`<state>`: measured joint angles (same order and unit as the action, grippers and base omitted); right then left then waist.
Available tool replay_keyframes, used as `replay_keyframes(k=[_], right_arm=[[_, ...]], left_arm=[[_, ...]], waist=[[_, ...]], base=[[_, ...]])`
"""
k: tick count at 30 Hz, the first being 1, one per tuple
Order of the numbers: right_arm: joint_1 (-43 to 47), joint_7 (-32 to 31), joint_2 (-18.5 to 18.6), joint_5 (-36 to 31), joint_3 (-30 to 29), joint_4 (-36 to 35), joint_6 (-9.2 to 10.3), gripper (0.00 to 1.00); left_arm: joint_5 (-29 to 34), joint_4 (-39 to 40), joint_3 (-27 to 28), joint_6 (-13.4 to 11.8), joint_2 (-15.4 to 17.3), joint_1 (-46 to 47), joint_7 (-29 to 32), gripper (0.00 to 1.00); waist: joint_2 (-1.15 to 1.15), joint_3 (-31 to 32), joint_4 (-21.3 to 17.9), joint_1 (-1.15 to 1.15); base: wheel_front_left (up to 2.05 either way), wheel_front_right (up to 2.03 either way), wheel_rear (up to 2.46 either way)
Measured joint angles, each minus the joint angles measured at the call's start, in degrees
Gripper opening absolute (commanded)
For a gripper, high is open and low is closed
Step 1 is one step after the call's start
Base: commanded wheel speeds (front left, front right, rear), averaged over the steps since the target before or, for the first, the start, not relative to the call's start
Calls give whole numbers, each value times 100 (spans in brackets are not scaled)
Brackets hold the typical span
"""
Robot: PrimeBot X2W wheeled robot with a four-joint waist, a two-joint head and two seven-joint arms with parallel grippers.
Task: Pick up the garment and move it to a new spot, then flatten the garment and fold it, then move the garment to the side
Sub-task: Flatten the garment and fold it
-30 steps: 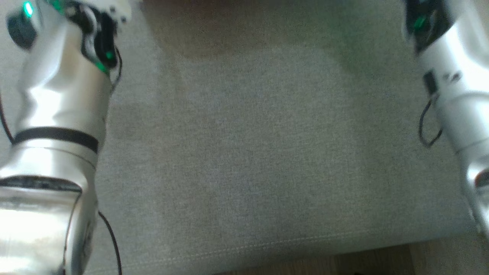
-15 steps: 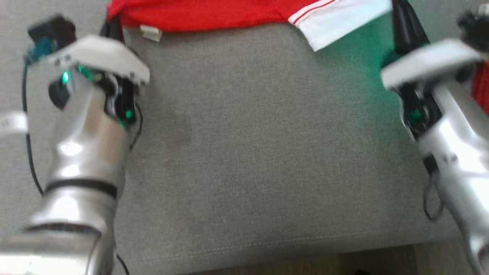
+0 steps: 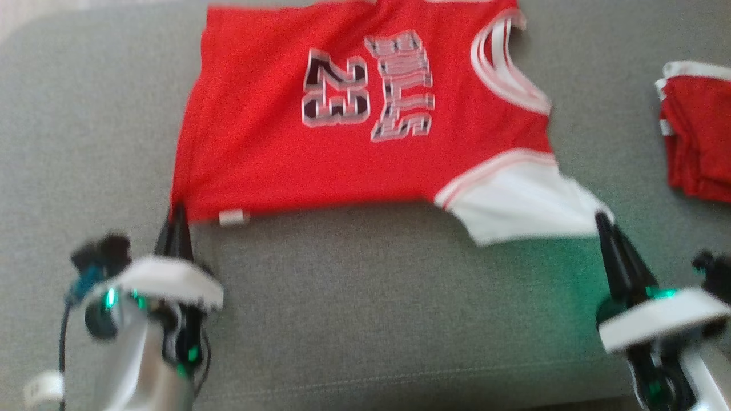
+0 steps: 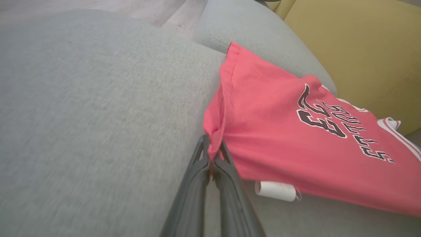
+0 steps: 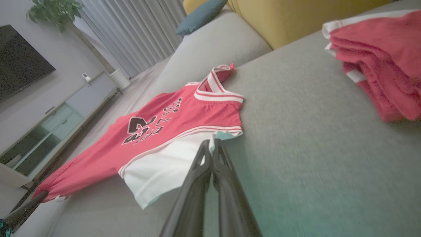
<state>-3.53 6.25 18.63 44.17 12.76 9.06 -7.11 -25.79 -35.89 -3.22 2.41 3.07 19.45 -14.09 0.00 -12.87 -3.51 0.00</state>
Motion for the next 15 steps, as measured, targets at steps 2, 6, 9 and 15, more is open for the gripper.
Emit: replay_keyframes(k=[2, 6, 9, 15], right_arm=[[471, -416, -105, -166, -288, -396, 0, 0], [1352, -1338, -525, -548, -832, -1140, 0, 0], [1870, -1980, -847, -810, -1194, -1673, 0, 0], [2319, -2891, -1326, -1124, -1671, -2290, 0, 0]], left_arm=[[0, 411, -4, -122, 9, -466, 92, 0], [-5, 1386, -13, -409, 29, -1336, 452, 0], [-5, 2174, -71, -634, 30, -2002, 817, 0], [30, 3494, -205, -1060, 74, -2976, 1571, 0]], waist=[[0, 139, 4, 0], [0, 370, 1, 0], [0, 504, -9, 0], [0, 610, -12, 0]], base=[[0, 0, 0], [0, 0, 0], [0, 0, 0], [0, 0, 0]])
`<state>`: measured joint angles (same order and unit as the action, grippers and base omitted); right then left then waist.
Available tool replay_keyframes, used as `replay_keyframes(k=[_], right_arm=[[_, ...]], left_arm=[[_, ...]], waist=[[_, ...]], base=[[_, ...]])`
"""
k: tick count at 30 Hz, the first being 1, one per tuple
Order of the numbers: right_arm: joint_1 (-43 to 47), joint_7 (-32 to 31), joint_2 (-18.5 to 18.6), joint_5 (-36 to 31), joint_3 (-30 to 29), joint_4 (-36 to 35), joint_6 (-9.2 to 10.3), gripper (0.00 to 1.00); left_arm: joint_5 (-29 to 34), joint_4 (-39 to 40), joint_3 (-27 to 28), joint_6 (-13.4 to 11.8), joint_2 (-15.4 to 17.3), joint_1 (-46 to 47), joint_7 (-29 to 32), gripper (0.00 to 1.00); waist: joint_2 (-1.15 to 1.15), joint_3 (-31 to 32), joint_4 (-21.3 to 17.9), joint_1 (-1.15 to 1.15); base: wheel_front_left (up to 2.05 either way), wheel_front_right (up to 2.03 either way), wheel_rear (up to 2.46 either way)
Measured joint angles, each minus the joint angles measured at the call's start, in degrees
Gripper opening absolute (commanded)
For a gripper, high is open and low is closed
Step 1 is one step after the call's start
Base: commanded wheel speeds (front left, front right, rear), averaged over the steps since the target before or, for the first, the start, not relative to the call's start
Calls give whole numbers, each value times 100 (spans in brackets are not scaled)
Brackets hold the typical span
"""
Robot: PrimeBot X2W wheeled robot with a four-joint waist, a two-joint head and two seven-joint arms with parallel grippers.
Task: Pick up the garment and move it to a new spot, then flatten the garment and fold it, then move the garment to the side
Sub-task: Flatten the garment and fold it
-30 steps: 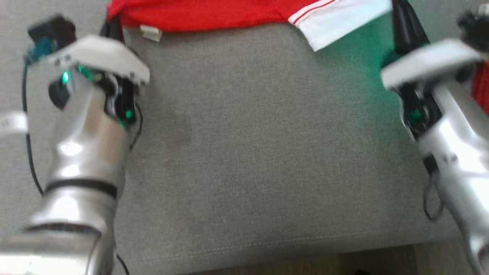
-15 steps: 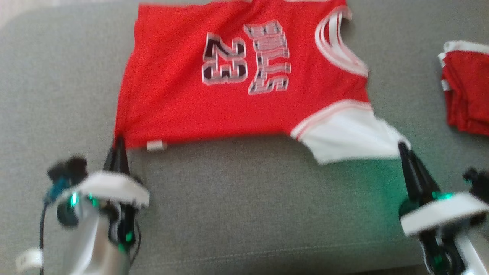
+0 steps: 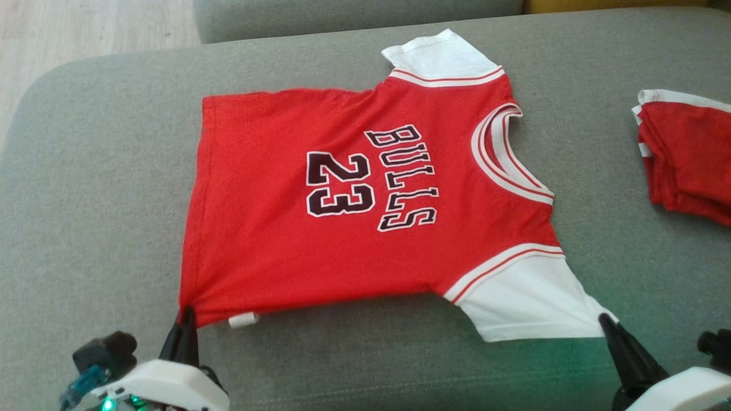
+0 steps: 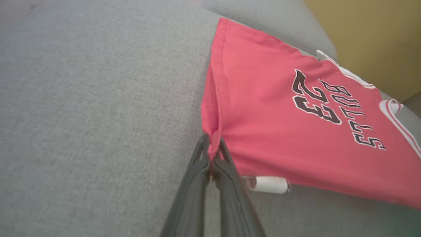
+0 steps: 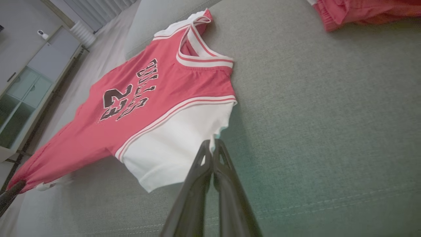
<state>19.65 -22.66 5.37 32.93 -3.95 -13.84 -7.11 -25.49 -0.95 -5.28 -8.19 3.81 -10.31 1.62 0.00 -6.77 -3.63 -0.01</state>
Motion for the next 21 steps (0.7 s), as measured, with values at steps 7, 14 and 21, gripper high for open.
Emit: replay_keyframes(k=[7, 14, 21], right_arm=[[-126, -544, -157, -140, -268, -66, 0, 0], [-982, -798, -191, -153, -394, 86, 0, 0], [-2280, -904, -29, -69, -339, 714, 0, 0]], left_arm=[[21, 572, -151, -99, 319, -75, 1090, 0], [-157, 619, -138, -141, 434, 483, 1673, 0], [-570, 121, -107, -14, 525, 1497, 2330, 0]], waist=[[0, -91, 37, 0], [0, -313, 16, 0], [0, -688, -4, 0]], base=[[0, 0, 0], [0, 0, 0], [0, 0, 0]])
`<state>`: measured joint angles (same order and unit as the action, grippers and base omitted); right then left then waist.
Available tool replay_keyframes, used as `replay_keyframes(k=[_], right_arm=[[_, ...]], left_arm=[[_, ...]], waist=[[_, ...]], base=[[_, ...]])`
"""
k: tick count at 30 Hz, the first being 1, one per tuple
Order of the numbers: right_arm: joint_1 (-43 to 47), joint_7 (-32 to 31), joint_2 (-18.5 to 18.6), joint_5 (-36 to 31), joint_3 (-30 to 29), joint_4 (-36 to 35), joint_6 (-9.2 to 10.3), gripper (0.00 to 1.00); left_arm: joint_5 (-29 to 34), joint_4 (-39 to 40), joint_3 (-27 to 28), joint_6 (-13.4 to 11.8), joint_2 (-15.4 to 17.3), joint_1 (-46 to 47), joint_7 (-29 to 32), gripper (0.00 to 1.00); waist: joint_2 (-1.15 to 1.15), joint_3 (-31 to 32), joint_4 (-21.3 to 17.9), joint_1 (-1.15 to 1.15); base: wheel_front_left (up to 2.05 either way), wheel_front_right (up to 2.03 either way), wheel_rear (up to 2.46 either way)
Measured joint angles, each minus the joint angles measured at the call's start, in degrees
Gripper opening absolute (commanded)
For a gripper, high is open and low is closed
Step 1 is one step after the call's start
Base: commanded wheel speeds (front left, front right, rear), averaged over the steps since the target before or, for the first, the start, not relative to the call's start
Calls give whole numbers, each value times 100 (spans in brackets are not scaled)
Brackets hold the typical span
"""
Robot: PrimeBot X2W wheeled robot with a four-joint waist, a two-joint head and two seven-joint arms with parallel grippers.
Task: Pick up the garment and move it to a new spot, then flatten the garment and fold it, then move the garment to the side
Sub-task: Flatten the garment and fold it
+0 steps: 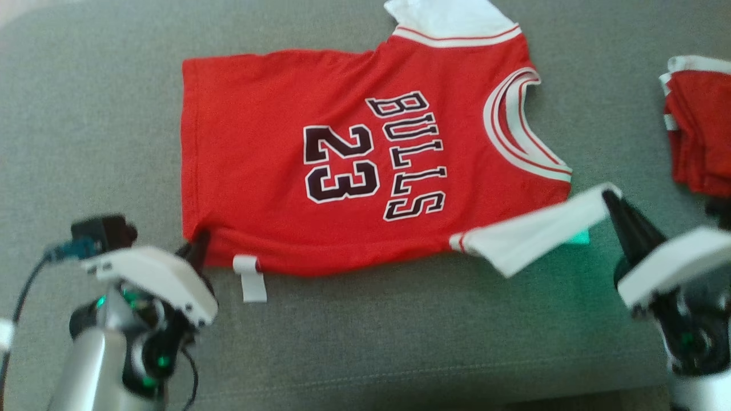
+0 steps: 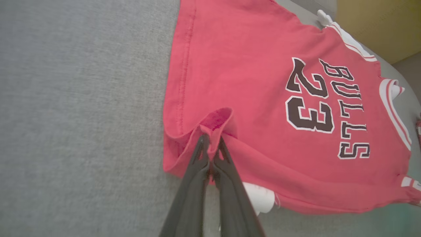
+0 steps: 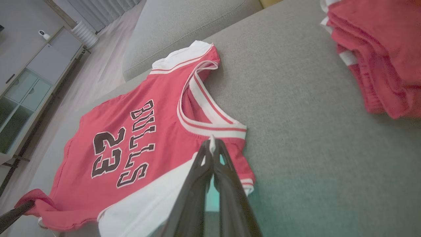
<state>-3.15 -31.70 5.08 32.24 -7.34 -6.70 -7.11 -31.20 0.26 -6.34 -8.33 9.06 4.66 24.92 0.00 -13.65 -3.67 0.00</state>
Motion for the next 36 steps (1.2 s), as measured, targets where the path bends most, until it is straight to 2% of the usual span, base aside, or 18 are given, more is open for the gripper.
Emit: replay_keyframes(k=[5, 11, 12, 13, 14, 16, 17, 23, 27, 28, 31, 36], right_arm=[[-850, 159, 212, 131, 280, 682, 0, 0], [-1647, 733, 453, 310, 624, 1541, 0, 0], [-1729, 846, 487, 350, 692, 1645, 0, 0], [-1803, 966, 511, 414, 761, 1748, 0, 0], [-1866, 1079, 537, 465, 862, 1846, 0, 6], [-1944, 1372, 599, 560, 1067, 1993, 0, 85], [-1970, 1535, 632, 603, 1146, 2058, 0, 100], [-1976, 2867, 877, 538, 1612, 2228, 1, 100], [-1935, 3752, 1054, 101, 1756, 2190, 0, 100], [-1847, 4040, 1102, -123, 1761, 2103, 0, 100], [-1543, 4199, 1171, -457, 1723, 1936, 0, 100], [-867, 4224, 1156, -816, 1558, 1414, 0, 100]], left_arm=[[-347, -637, 94, 82, -8, 741, 335, 0], [-492, -1324, 202, 136, -21, 1344, 312, 0], [-528, -1422, 214, 171, -37, 1418, 289, 25], [-537, -1518, 213, 189, -57, 1489, 227, 73], [-538, -1601, 215, 235, -77, 1544, 153, 100], [-579, -1737, 242, 311, -144, 1625, -49, 100], [-566, -1783, 242, 339, -165, 1644, -187, 100], [149, -1774, 127, 369, -192, 1645, -1722, 100], [690, -1579, -43, 253, -216, 1562, -2724, 100], [975, -1467, -155, 158, -215, 1416, -3119, 100], [1321, -1284, -321, 13, -214, 1106, -3529, 100], [1581, -933, -459, -134, -209, 537, -3769, 100]], waist=[[0, -216, 38, 0], [0, -377, 109, 0], [0, -399, 122, 0], [0, -420, 136, 0], [0, -438, 146, 0], [0, -469, 163, 0], [0, -481, 169, 0], [0, -508, 189, 1], [0, -463, 199, 0], [0, -416, 200, 0], [0, -322, 200, 1], [0, -148, 149, 0]], base=[[0, 0, 0], [0, 0, 0], [0, 0, 0], [0, 0, 0], [0, 0, 0], [0, 0, 0], [0, 0, 0], [0, 0, 0], [0, 0, 0], [0, 0, 0], [0, 0, 0], [0, 0, 0]])
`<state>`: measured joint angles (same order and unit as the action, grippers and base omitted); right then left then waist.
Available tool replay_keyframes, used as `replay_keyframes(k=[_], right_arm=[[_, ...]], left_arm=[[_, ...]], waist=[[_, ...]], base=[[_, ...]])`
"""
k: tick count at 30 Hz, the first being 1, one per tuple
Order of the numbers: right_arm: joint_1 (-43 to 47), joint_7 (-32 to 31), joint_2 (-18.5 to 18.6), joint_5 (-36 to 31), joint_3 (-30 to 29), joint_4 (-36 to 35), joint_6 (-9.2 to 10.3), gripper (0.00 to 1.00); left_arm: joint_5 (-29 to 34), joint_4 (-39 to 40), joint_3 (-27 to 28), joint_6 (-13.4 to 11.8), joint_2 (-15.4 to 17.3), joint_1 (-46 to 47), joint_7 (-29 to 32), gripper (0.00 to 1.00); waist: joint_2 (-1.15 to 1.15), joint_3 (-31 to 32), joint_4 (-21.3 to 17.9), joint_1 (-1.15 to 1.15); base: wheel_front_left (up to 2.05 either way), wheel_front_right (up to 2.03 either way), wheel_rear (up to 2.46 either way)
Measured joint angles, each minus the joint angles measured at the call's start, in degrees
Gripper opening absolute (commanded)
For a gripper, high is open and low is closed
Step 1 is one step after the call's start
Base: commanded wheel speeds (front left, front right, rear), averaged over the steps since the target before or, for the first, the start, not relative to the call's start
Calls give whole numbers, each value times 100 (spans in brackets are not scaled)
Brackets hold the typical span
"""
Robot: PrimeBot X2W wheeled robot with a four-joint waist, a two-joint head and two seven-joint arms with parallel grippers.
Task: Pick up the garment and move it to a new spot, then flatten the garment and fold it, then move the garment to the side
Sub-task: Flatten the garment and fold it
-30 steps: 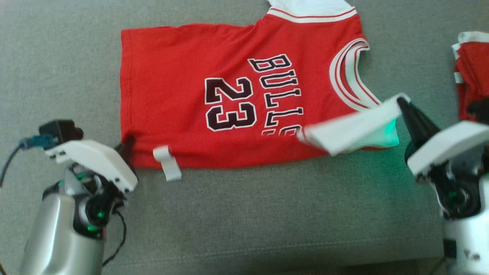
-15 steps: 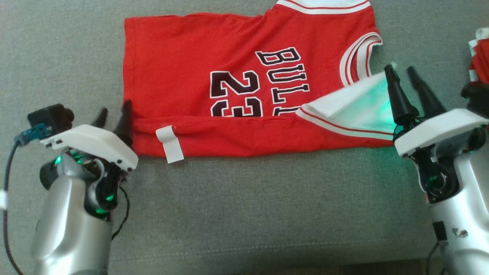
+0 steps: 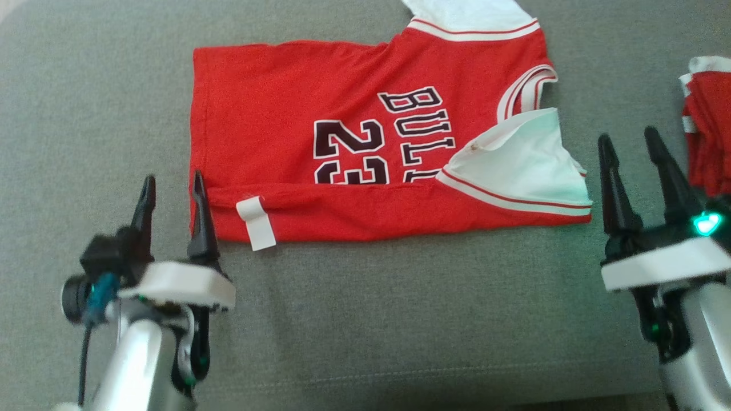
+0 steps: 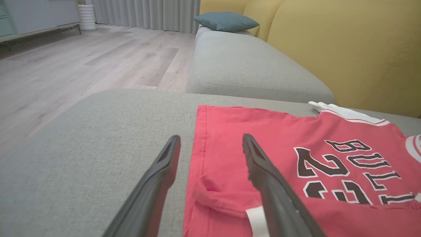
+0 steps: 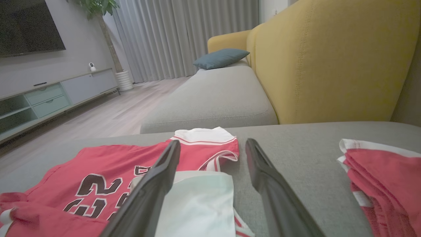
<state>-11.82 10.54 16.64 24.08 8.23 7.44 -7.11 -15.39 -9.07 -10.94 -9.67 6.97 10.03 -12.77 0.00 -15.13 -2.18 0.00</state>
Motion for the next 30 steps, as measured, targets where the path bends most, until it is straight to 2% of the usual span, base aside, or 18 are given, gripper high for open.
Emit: replay_keyframes(k=[8, 17, 22, 30], right_arm=[[834, -363, -227, -293, -268, -751, 0, 100], [1023, -612, -360, -350, -401, -1023, 0, 100], [1021, -787, -375, -349, -479, -901, 0, 100], [840, -1252, -280, -261, -446, -169, 0, 100]], left_arm=[[111, 371, -120, -176, 20, -738, -43, 100], [110, 410, -145, -188, 75, -814, -7, 100], [12, 194, -208, -82, 96, -741, 231, 100], [-297, -495, -246, 169, 97, -188, 595, 100]], waist=[[0, 218, -84, 0], [0, 257, -99, 0], [0, 211, -84, 0], [0, -109, -32, 0]], base=[[0, 0, 0], [0, 0, 0], [0, 0, 0], [0, 0, 0]])
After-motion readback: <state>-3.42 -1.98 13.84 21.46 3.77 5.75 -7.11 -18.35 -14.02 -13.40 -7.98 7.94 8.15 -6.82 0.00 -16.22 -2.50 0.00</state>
